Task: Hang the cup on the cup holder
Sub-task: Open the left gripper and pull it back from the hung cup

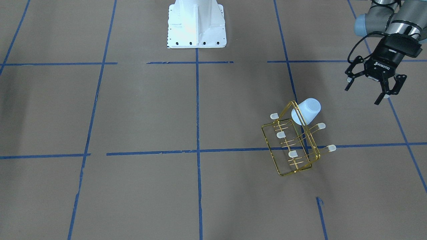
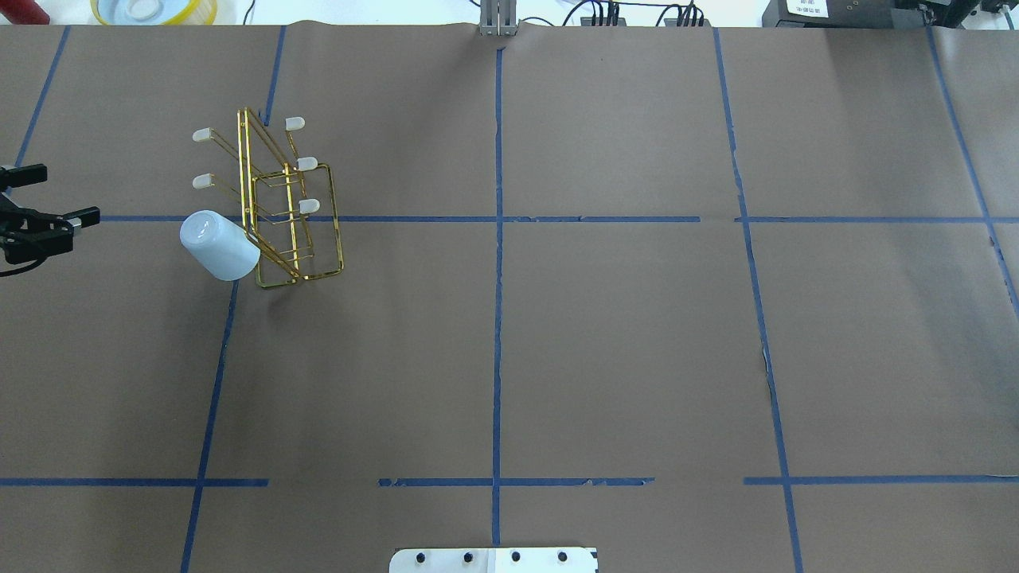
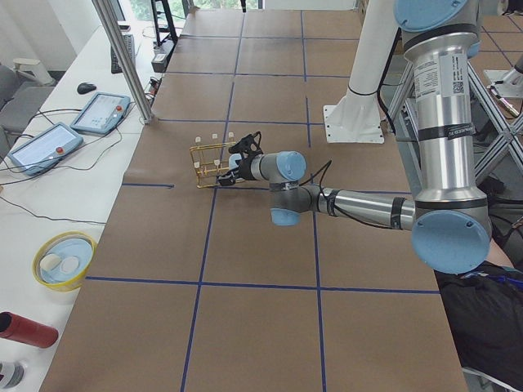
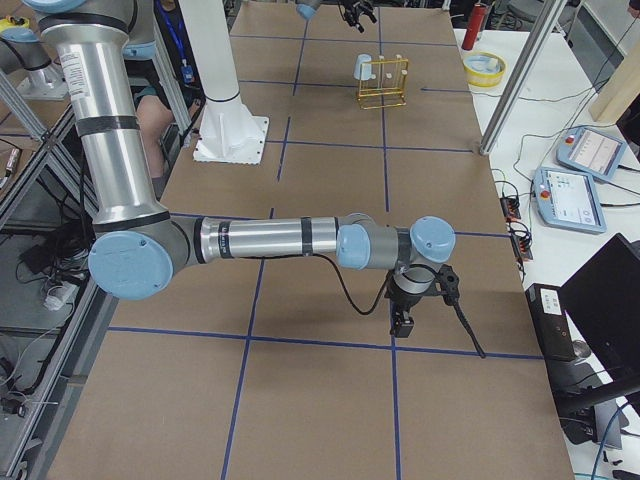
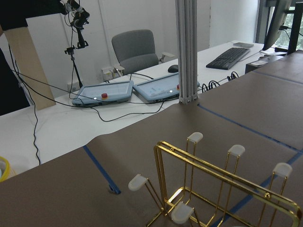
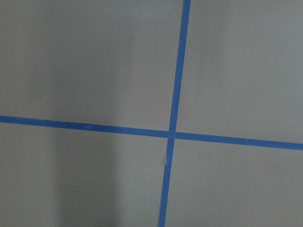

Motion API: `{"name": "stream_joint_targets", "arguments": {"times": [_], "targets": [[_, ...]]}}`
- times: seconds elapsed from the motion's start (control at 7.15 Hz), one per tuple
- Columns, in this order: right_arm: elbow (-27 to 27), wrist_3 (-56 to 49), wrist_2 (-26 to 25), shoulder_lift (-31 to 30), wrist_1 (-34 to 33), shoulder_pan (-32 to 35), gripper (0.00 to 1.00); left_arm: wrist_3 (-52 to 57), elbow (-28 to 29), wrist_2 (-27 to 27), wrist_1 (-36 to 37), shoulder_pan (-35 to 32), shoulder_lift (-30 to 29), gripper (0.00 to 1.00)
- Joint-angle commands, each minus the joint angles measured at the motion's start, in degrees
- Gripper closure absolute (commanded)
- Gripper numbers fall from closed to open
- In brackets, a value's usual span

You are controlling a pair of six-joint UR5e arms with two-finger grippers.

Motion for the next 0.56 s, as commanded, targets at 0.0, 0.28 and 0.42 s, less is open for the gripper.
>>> {"name": "stream_joint_targets", "arguments": {"times": [0.0, 0.28, 0.42], "targets": [[0.00, 0.00, 0.00, 0.00, 0.00, 0.00, 0.00, 0.37, 4.49, -8.46, 9.18, -5.96, -0.28, 0.00], [0.00, 0.00, 0.00, 0.00, 0.00, 0.00, 0.00, -0.06, 7.91, -18.39, 20.77, -12.28, -0.45, 0.00], [0.00, 0.00, 0.00, 0.00, 0.00, -0.09, 0.00, 0.37, 9.06, -22.26, 25.71, -16.14, -1.85, 0.00]]}}
